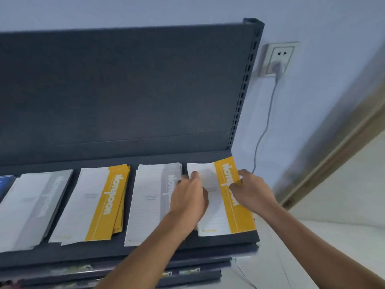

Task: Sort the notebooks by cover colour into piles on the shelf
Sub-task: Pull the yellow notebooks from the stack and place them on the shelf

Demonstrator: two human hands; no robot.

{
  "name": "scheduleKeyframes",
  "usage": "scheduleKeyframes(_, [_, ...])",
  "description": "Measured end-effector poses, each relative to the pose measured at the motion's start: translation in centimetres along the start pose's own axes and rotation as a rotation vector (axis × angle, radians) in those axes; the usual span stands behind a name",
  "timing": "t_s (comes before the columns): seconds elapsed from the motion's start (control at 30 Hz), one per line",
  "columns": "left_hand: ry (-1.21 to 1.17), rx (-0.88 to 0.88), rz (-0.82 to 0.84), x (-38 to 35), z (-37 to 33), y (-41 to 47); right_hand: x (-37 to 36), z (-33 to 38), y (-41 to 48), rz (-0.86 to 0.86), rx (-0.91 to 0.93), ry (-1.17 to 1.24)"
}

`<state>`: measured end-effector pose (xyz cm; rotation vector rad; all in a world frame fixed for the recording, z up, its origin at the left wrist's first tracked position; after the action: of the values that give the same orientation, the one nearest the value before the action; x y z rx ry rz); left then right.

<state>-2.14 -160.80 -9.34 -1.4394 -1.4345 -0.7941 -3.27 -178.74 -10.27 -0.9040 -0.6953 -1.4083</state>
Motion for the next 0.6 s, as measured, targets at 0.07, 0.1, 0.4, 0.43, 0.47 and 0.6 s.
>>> scheduleKeyframes(0.07, [0.032,0.019,-0.035,-0.1,-0.2,0.0,0.0,-0.4,0.5,0.02,0.033,-0.064])
scheduleKeyframes(0.1, [0.043,0.031,-0.052,-0.1,-0.3,-0.1,0.1,-0.5,0.6,0.024,0.045,-0.083])
scheduleKeyframes(0.4, [0.013,0.074,-0.142,0.9,1.0,-0.6,0.6,1.2,1.7,-0.014,0.212,-0.147])
scheduleKeyframes(0.43, [0.008,0.077,-0.148,1.3,1.4,-0.6,0.4,1.9,1.9,-0.028,0.242,-0.145])
scheduleKeyframes(0.47, [0.004,0.085,-0.154,1.7,2.1,-0.7,0.1,2.8,1.9,-0.032,0.273,-0.144])
scheduleKeyframes(0.6, [-0.036,0.133,-0.176,4.4,6.0,-1.0,-2.7,7.8,1.9,0.029,0.43,-0.144])
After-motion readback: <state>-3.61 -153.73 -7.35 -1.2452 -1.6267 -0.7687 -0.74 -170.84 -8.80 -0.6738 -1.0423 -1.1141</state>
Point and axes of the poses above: each hand's wrist, its own y-axis towards the middle knuckle, its own x-axis out of the back of the hand, z = x × y, the point moved 6 cm from there along y, towards the middle knuckle, and after that the axes turned 15 degrees about x, right-handed, at the moved point
